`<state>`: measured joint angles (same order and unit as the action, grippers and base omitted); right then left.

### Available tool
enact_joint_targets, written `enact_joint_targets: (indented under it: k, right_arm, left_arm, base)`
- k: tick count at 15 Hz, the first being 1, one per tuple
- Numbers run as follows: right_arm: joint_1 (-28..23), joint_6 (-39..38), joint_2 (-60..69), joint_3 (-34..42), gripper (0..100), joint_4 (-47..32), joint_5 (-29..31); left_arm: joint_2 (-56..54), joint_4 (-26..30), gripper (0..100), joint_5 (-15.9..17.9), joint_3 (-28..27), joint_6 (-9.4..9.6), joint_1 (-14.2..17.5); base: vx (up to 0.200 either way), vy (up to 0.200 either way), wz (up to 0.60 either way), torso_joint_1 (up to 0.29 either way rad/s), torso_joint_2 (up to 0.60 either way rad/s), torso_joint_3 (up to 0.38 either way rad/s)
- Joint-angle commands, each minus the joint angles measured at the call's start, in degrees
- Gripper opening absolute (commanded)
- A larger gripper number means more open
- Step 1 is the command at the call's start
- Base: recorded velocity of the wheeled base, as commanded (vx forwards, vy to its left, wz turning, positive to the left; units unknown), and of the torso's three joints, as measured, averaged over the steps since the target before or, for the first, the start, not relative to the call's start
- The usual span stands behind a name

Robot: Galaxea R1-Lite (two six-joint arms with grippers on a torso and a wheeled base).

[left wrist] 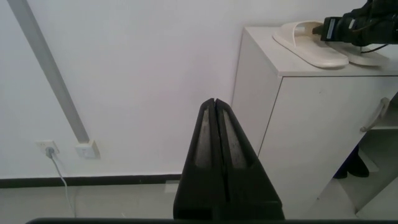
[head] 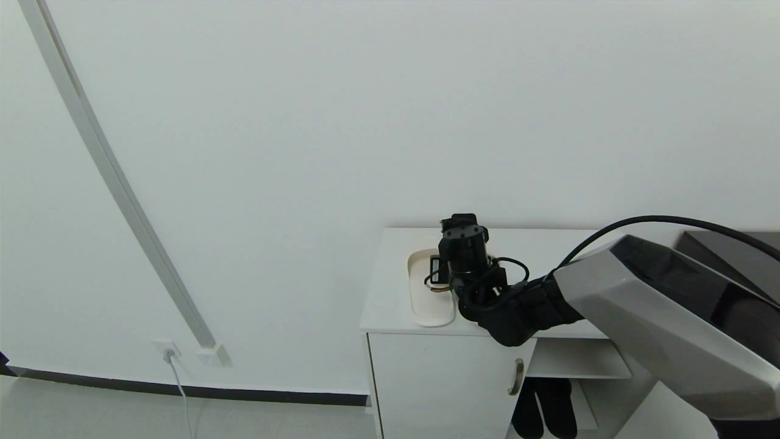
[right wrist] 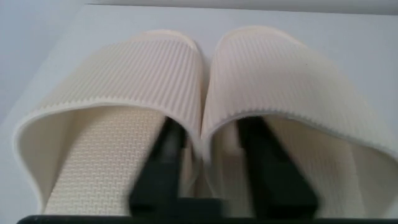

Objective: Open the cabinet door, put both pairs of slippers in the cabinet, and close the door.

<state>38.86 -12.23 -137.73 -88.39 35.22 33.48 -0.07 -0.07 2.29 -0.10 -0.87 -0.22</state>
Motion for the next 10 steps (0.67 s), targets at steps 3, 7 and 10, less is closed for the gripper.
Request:
enact_joint_targets:
  k: [3,7,10]
  right_arm:
    - [0.16,-0.08,0.00,-0.02,0,0.20,0.01]
    - [0.60,-0.08,7.83,4.81,0,0.29,-0.34]
    - [1.30,0.10,18.20,13.42,0,0.03,-4.12]
  left_arm:
    - [0.07,-0.01,0,-0.01,0.01,-0.01,0.04]
    - [0.07,-0.01,0,-0.01,0.01,-0.01,0.04]
    - [0.07,-0.01,0,-0.01,0.01,-0.01,0.04]
  base:
    - [0.000,0.000,0.00,0.000,0.00,0.000]
    - [0.000,0.000,0.00,0.000,0.00,0.000]
    - [0.000,0.000,0.00,0.000,0.00,0.000]
